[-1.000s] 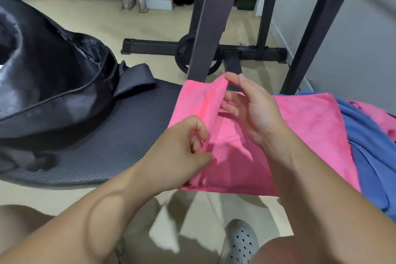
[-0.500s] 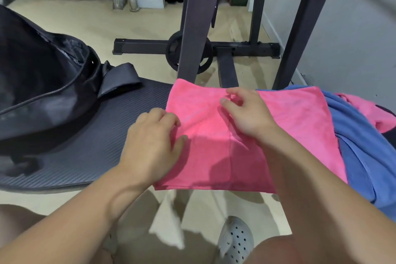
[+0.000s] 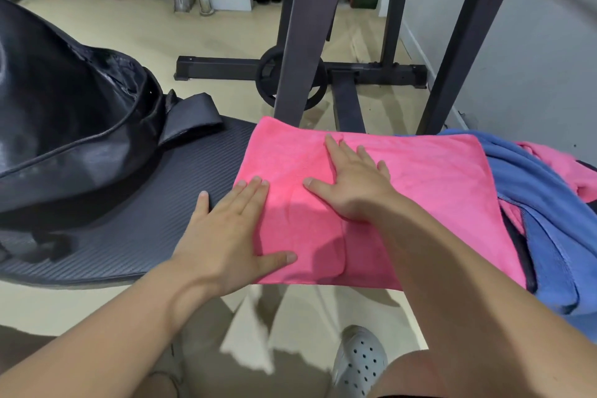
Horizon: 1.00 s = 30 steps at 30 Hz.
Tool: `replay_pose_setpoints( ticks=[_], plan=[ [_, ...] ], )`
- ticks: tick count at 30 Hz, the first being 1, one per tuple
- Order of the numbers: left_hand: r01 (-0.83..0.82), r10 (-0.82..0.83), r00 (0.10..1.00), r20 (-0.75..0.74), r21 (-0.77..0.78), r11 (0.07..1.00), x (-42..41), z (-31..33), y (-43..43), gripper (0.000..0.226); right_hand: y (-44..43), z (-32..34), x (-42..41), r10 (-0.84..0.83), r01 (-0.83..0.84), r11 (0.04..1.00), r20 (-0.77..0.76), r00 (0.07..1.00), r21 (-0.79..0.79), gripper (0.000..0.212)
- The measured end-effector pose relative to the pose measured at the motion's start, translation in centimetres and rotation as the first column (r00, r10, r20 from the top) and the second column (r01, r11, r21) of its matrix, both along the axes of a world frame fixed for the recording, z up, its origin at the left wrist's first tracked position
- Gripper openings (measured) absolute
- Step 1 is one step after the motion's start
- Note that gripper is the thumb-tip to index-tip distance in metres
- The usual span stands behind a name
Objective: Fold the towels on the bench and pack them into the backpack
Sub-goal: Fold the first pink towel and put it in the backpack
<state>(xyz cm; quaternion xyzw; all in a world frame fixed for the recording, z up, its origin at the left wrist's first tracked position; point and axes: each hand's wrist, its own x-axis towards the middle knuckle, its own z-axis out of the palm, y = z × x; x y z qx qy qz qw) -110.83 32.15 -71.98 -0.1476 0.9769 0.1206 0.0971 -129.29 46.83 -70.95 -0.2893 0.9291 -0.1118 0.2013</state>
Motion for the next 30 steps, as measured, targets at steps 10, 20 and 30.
replay_pose_setpoints(
  ticks=[10, 20, 30],
  plan=[
    [-0.093, 0.094, 0.994, 0.054, -0.028, 0.995, 3.0, 2.1, -4.2, 0.131, -4.4, 0.0, 3.3, 0.165, -0.167, 0.986, -0.077, 0.983, -0.02, 0.086],
    [0.269, -0.294, 0.887, -0.355, -0.12, 0.956, 2.2, 1.7, 0.2, 0.068, -5.3, 0.0, 2.5, -0.01, -0.033, 0.942, -0.126, 0.992, -0.334, 0.063],
    [0.348, -0.393, 0.894, -0.216, -0.219, 0.912, 1.0, -0.4, 2.2, 0.042, -2.1, -2.1, 2.3, 0.202, -0.207, 0.976, -0.076, 0.977, -0.064, 0.085]
  ],
)
